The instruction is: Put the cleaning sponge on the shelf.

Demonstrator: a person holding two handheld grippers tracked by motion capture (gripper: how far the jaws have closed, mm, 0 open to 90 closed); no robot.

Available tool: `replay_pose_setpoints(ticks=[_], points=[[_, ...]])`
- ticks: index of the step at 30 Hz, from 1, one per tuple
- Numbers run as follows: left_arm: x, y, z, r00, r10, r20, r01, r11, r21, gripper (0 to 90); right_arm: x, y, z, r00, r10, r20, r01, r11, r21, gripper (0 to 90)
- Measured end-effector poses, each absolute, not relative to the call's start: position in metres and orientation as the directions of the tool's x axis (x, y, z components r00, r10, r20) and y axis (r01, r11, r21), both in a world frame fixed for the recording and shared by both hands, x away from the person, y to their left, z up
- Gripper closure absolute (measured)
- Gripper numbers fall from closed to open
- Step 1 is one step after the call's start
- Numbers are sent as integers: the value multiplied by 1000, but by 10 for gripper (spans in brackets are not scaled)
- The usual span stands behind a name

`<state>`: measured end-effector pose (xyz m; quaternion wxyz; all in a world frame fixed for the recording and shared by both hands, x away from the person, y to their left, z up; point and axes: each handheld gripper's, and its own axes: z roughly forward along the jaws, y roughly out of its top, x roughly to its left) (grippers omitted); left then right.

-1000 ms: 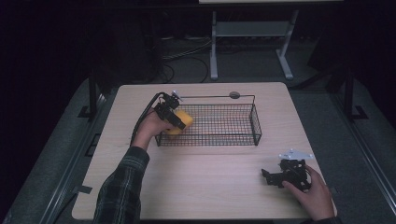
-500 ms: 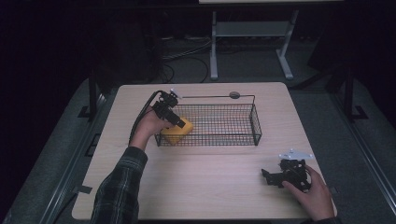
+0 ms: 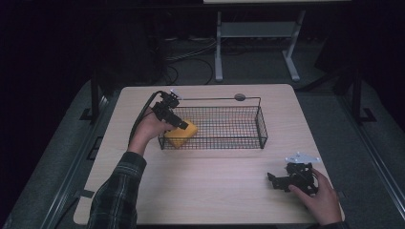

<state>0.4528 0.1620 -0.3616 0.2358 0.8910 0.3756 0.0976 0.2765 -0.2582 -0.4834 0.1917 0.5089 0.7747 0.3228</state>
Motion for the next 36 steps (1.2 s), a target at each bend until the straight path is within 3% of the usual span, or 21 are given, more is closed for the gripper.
replay_pose_setpoints(ticks=[15, 36], points=[[417, 192, -354, 671, 741, 16, 611, -565, 554, 136, 276, -258, -484, -410, 912, 31, 664, 275, 696, 0], [356, 231, -374, 643, 765, 42, 600, -537, 592, 136, 276, -258, -483, -410, 911, 32, 664, 274, 696, 0]])
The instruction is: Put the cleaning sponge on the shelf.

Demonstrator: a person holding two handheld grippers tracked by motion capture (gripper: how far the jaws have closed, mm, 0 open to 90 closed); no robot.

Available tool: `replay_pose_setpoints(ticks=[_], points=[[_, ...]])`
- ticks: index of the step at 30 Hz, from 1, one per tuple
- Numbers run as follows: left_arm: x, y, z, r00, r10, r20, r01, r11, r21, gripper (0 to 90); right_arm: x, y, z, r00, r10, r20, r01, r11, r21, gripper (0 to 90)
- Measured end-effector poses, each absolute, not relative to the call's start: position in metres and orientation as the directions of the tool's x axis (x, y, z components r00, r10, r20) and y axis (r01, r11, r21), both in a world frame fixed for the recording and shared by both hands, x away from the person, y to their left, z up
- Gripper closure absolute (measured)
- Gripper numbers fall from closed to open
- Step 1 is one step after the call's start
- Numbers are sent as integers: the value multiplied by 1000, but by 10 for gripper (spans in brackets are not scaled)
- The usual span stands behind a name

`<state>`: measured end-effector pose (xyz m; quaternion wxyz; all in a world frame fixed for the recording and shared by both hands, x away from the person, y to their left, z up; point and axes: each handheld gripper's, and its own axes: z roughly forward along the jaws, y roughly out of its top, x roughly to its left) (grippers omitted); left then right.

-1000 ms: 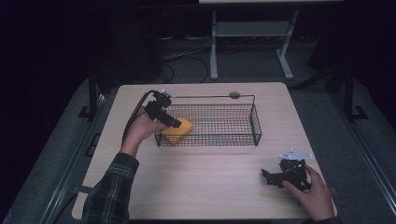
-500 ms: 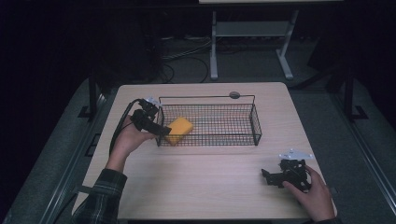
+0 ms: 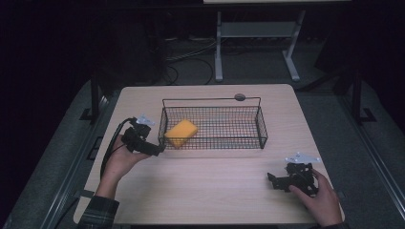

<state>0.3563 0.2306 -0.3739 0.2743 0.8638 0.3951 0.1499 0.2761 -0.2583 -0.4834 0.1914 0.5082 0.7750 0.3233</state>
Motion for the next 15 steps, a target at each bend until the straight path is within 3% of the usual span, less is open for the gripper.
replay_pose_setpoints(ticks=[15], points=[[318, 249, -408, 615, 786, 63, 597, -516, 614, 136, 276, -258, -483, -409, 912, 31, 664, 275, 695, 0]])
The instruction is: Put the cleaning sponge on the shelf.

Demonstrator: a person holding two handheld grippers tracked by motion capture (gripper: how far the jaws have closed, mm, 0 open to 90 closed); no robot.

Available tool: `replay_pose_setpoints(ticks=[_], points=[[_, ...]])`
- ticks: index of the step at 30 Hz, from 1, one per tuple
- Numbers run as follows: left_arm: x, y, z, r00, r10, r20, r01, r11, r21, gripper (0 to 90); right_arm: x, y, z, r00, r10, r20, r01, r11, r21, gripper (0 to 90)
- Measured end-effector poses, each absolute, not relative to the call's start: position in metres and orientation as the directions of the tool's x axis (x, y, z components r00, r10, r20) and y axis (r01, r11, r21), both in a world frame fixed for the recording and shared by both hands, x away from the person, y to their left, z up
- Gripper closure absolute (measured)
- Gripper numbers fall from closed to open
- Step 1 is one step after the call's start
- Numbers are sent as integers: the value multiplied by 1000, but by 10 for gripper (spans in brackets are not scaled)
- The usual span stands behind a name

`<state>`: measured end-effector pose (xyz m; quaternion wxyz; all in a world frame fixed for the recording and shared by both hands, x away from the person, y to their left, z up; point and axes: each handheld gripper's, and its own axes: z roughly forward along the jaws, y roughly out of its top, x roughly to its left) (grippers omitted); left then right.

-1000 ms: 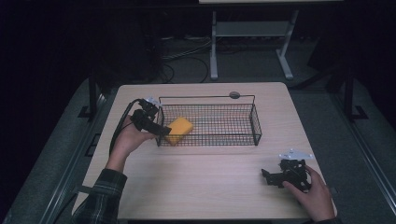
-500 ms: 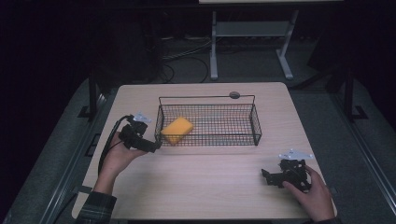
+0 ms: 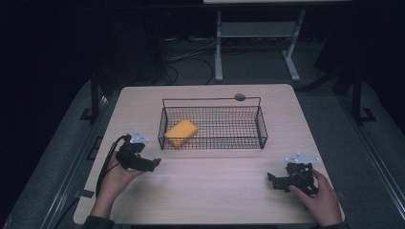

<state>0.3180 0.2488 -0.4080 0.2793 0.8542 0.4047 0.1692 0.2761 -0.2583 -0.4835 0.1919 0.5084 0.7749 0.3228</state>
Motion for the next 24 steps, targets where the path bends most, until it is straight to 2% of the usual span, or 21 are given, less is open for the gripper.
replay_pose_setpoints(ticks=[8, 24], points=[[298, 255, -420, 595, 801, 70, 568, -480, 668, 136, 276, -258, -483, -410, 912, 31, 664, 275, 696, 0], [276, 269, -447, 569, 820, 66, 571, -451, 685, 136, 276, -258, -483, -409, 912, 30, 663, 275, 696, 0]])
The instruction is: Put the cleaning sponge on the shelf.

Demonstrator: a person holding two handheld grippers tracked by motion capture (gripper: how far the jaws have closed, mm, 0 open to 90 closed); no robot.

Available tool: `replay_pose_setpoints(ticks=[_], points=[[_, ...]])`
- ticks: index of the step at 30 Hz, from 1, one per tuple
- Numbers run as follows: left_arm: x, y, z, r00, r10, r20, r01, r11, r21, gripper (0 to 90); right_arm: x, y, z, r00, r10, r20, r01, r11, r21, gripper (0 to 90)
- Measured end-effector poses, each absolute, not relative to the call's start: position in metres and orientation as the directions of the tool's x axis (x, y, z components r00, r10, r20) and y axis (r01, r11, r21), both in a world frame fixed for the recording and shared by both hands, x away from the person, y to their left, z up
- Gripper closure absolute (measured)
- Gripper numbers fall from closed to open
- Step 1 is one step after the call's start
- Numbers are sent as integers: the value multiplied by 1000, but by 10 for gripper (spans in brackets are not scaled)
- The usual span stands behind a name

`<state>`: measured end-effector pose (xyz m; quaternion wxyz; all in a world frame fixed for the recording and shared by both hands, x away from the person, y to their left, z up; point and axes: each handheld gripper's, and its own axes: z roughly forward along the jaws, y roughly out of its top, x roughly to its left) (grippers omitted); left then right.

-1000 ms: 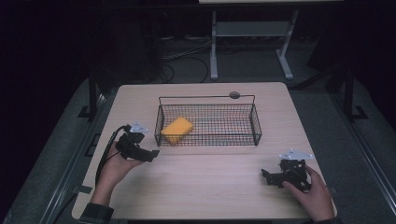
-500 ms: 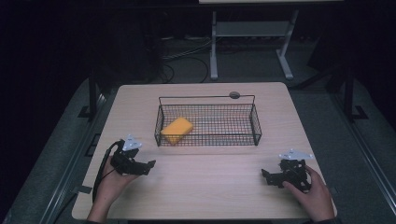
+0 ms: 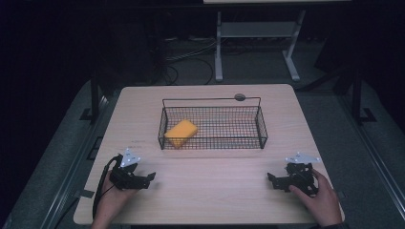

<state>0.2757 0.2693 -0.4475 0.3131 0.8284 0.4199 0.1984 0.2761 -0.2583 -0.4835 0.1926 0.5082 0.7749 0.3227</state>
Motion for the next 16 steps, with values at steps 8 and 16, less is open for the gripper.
replay_pose_setpoints(ticks=[8, 16], points=[[271, 273, -465, 573, 818, 53, 585, -454, 672, 134, 276, -258, -484, -411, 911, 28, 662, 277, 697, 0], [271, 277, -472, 581, 814, 11, 572, -418, 705, 127, 276, -259, -484, -412, 911, 28, 661, 278, 697, 0]])
